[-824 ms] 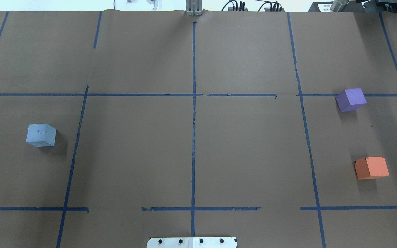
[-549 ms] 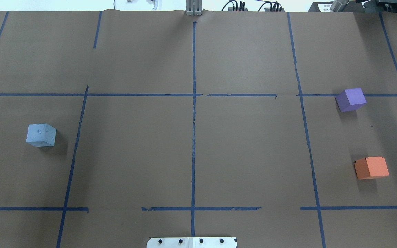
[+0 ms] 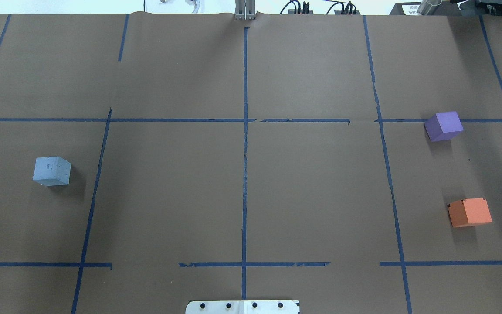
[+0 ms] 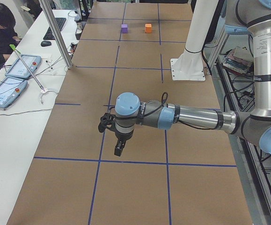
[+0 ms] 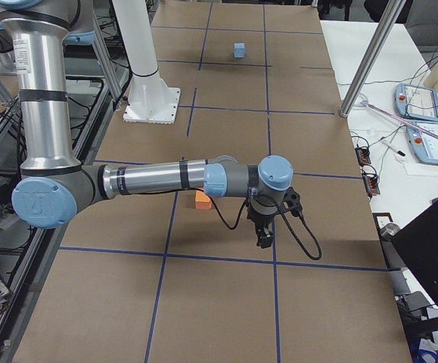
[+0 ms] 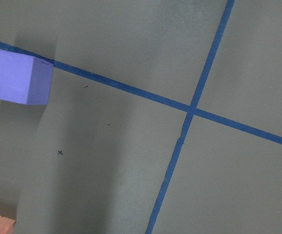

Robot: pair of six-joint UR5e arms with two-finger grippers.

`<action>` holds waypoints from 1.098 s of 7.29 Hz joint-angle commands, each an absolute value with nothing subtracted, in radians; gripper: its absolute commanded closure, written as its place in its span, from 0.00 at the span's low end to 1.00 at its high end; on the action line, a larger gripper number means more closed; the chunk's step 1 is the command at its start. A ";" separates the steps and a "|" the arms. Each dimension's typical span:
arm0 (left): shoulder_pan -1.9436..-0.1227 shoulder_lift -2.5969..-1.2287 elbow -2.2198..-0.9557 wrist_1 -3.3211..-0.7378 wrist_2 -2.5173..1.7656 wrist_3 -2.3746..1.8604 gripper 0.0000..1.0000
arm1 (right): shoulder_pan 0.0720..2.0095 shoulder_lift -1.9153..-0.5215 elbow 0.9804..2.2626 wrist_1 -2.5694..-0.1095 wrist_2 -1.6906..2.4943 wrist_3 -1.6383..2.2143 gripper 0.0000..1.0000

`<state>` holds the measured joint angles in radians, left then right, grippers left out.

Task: Place blue block between orange and purple blocks

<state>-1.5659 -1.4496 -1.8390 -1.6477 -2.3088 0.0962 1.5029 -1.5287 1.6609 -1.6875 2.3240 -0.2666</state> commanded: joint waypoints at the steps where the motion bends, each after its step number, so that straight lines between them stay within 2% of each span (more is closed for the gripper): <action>1: -1.504 -1.548 -1.793 -1.690 -2.315 -0.106 0.00 | 1.503 -1.525 1.663 -1.687 2.324 -0.265 0.00; 2: -1.394 -1.546 -1.798 -1.786 -2.318 -0.157 0.00 | 1.503 -1.526 1.664 -1.687 2.324 -0.265 0.00; 6: -0.958 -1.560 -1.835 -1.992 -2.142 -1.008 0.00 | 1.503 -1.526 1.664 -1.687 2.324 -0.252 0.00; 8: -0.885 -1.559 -1.815 -2.016 -2.091 -1.048 0.00 | 1.503 -1.526 1.663 -1.689 2.324 -0.252 0.00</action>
<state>-0.9342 -1.5588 -1.8263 -1.9966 -2.1235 -1.0019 1.5033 -1.5263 1.6640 -1.6877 2.3240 -0.2517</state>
